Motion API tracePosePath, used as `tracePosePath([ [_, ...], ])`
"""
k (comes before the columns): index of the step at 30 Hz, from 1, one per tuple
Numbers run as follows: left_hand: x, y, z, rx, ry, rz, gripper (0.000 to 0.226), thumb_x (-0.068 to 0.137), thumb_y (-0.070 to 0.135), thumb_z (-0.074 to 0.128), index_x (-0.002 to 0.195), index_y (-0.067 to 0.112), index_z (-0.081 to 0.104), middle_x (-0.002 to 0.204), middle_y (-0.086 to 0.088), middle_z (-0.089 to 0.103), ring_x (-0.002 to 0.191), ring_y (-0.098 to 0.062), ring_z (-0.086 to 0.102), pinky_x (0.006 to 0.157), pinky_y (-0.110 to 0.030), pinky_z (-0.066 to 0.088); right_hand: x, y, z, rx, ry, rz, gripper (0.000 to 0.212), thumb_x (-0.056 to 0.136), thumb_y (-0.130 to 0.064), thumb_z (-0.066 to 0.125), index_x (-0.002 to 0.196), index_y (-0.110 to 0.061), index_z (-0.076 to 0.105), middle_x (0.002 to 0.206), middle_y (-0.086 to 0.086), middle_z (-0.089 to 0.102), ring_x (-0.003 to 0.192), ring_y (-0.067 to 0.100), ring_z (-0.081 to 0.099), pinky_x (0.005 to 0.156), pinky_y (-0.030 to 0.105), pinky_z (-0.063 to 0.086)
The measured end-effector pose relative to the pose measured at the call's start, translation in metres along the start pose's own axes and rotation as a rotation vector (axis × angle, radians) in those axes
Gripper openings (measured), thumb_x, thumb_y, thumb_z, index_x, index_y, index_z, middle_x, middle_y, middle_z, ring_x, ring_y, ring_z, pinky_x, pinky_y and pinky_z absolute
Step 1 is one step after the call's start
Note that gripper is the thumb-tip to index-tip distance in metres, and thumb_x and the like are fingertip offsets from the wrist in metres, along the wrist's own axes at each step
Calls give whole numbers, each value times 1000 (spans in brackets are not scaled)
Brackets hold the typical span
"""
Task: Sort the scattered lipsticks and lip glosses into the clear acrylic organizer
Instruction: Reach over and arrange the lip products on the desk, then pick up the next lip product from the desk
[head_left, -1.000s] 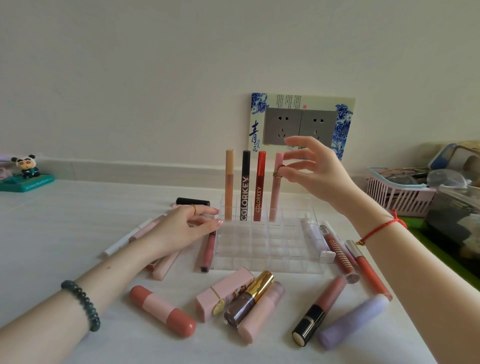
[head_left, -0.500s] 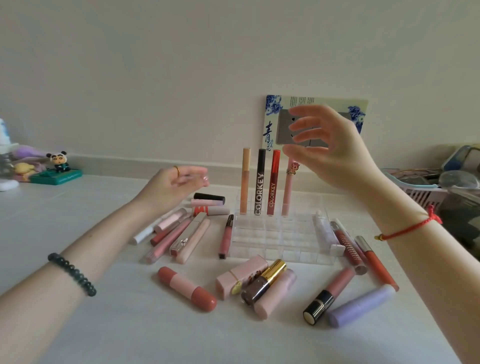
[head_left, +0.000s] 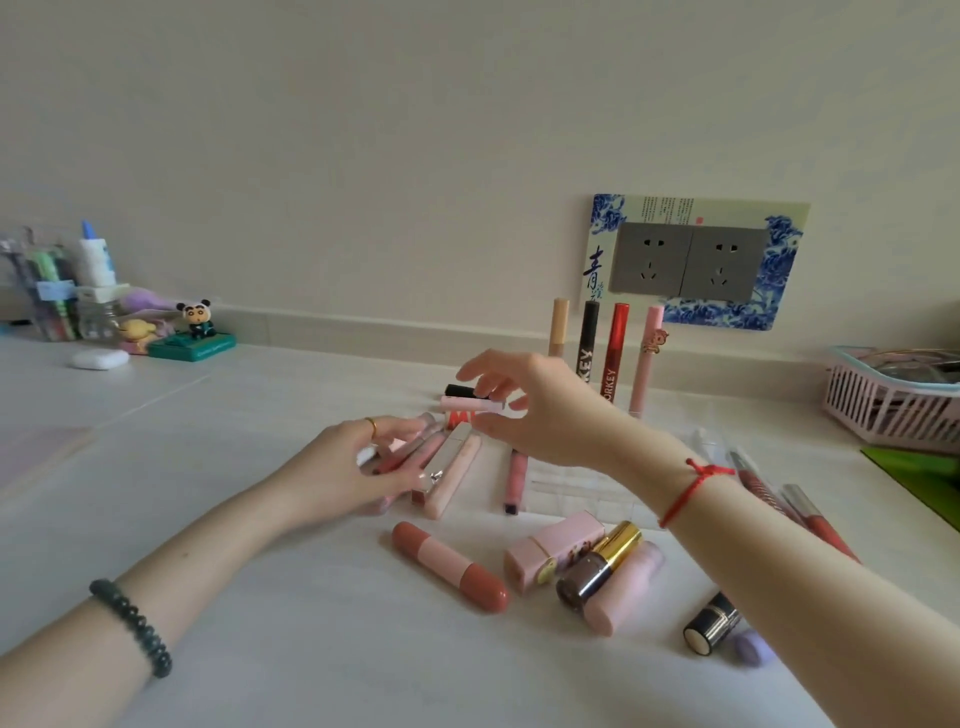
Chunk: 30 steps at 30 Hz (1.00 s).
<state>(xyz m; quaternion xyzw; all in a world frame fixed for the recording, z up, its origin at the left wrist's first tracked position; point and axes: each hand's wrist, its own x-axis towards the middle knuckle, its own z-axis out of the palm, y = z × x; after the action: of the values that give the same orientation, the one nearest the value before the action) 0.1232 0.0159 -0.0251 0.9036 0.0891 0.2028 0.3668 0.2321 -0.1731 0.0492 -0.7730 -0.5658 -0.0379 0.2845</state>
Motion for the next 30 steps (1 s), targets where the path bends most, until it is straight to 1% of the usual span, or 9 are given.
tracePosePath([
  [3, -3, -2, 6, 75, -14, 42, 49, 67, 32, 79, 103, 50, 51, 116, 22, 54, 106, 9, 50, 78, 4, 33, 20, 7, 20, -115, -113, 82, 40, 87, -15, 56, 126, -16, 48, 120, 7, 59, 108, 22, 55, 88, 27, 44],
  [5, -3, -1, 6, 69, -42, 76, 58, 63, 38, 80, 111, 48, 50, 130, 20, 48, 117, 9, 45, 86, 5, 29, 31, 13, 31, -221, -188, 126, 39, 88, -14, 53, 126, -15, 48, 123, 8, 56, 112, 25, 52, 89, 31, 42],
  [8, -4, 1, 6, 67, -121, 151, 64, 60, 44, 80, 113, 58, 47, 145, 22, 30, 130, 14, 26, 104, -7, 25, 44, 20, 41, -319, -264, 179, 37, 88, -14, 50, 124, -15, 50, 122, 7, 56, 112, 26, 51, 84, 30, 41],
  [10, -4, 1, 6, 109, -143, 178, 66, 61, 40, 79, 110, 64, 41, 148, 21, 24, 132, 14, 21, 107, -11, 23, 49, 24, 45, -350, -284, 204, 34, 88, -14, 49, 122, -16, 52, 118, 7, 58, 109, 27, 52, 78, 28, 39],
  [16, -2, -3, 6, 173, -130, 171, 76, 64, 38, 79, 129, 44, 40, 151, 18, 22, 135, 7, 21, 111, -20, 25, 58, 26, 52, -324, -248, 267, 28, 87, -12, 46, 113, -10, 56, 110, 10, 61, 102, 29, 55, 80, 33, 46],
  [19, -1, -3, 6, 181, -140, 174, 77, 65, 40, 78, 133, 35, 42, 152, 16, 21, 136, 7, 18, 112, -22, 25, 62, 25, 55, -317, -239, 285, 25, 87, -12, 47, 109, -6, 58, 106, 12, 63, 99, 30, 57, 77, 33, 47],
  [23, -2, -2, 5, 215, -133, 181, 75, 66, 42, 77, 132, 33, 44, 151, 15, 22, 136, 7, 19, 110, -17, 22, 66, 26, 59, -296, -245, 309, 23, 87, -17, 51, 106, -8, 61, 104, 11, 64, 97, 29, 59, 78, 33, 48],
  [27, -3, -2, 6, 250, -114, 204, 70, 69, 41, 76, 131, 30, 46, 149, 13, 28, 133, 11, 17, 102, -2, 15, 65, 28, 60, -274, -249, 341, 27, 90, -22, 50, 111, -7, 57, 110, 11, 60, 101, 28, 57, 73, 28, 42],
  [30, -3, -1, 7, 263, -99, 218, 69, 68, 41, 76, 131, 30, 47, 149, 14, 29, 130, 14, 17, 100, 0, 14, 64, 28, 59, -262, -246, 349, 28, 88, -20, 51, 113, -8, 55, 113, 10, 58, 102, 27, 55, 71, 26, 40],
])
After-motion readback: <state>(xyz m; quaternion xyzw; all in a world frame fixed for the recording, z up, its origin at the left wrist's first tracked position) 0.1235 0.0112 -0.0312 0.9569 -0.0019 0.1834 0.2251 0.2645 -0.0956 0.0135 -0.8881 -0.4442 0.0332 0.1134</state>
